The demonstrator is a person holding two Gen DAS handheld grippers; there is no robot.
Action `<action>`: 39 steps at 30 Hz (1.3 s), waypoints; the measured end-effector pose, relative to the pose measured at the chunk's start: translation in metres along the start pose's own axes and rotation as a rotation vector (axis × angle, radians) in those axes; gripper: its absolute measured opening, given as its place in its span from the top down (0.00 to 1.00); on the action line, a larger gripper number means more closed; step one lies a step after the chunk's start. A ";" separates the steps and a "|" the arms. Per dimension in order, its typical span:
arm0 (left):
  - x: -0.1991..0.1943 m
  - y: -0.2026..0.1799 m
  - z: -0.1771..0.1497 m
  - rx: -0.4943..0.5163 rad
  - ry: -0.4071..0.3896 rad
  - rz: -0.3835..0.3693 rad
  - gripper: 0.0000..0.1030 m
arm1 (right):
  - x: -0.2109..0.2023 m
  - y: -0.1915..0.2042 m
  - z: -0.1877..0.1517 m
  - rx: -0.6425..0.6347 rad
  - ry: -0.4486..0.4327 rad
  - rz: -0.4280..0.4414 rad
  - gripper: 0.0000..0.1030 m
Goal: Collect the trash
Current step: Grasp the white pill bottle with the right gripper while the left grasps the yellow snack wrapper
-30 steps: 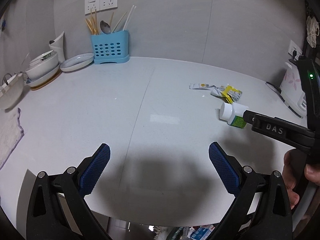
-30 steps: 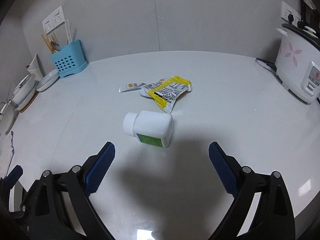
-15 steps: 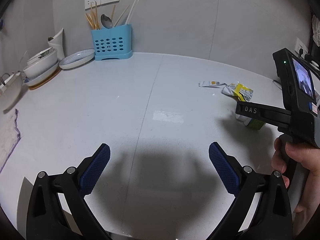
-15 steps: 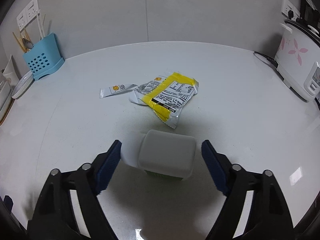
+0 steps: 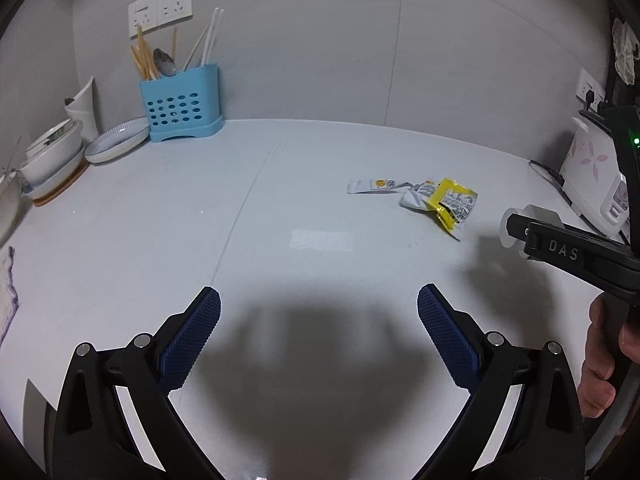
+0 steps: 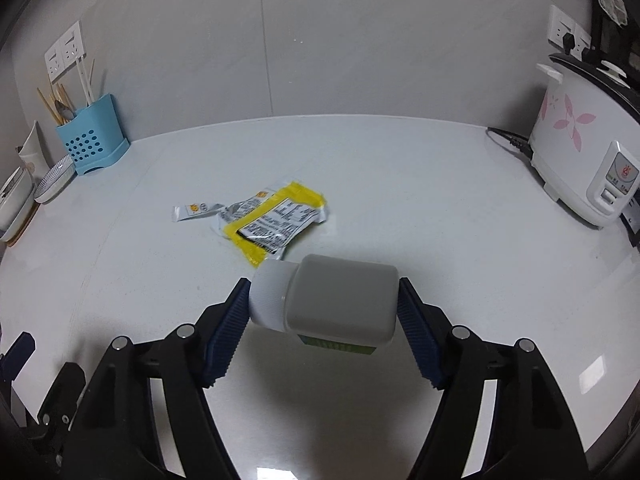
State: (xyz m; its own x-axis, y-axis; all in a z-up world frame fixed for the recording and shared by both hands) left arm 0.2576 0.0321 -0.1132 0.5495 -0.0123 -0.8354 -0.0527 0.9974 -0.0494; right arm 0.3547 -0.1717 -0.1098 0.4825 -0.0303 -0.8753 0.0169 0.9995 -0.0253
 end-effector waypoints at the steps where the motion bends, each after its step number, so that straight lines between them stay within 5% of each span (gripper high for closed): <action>1: 0.002 -0.007 0.005 0.010 -0.003 -0.003 0.06 | -0.001 -0.010 0.005 0.000 -0.009 -0.003 0.36; 11: 0.040 -0.083 0.077 0.106 0.010 -0.031 0.06 | 0.023 -0.080 0.072 0.031 -0.071 -0.026 0.36; 17: 0.089 -0.121 0.108 0.142 0.078 -0.057 0.06 | 0.057 -0.094 0.094 0.060 -0.046 0.049 0.36; 34: 0.140 -0.133 0.107 0.141 0.169 -0.032 0.09 | 0.059 -0.076 0.089 0.003 -0.036 0.090 0.37; 39: 0.141 -0.131 0.105 0.112 0.189 -0.091 0.24 | 0.061 -0.076 0.089 -0.003 -0.037 0.087 0.37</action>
State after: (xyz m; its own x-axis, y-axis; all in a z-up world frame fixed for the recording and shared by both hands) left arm 0.4299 -0.0932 -0.1670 0.3812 -0.1055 -0.9184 0.0883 0.9931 -0.0774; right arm 0.4607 -0.2502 -0.1184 0.5140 0.0569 -0.8559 -0.0289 0.9984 0.0490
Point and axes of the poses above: each gripper's, at about its wrist camera, not at the fingertips, and x roughly the way its jaws point, y to its left, z to its top, the point moved 10 cm from there along x, roughly the way its jaws point, and after that the axes turned 14 degrees about y, right-handed, at the moved point
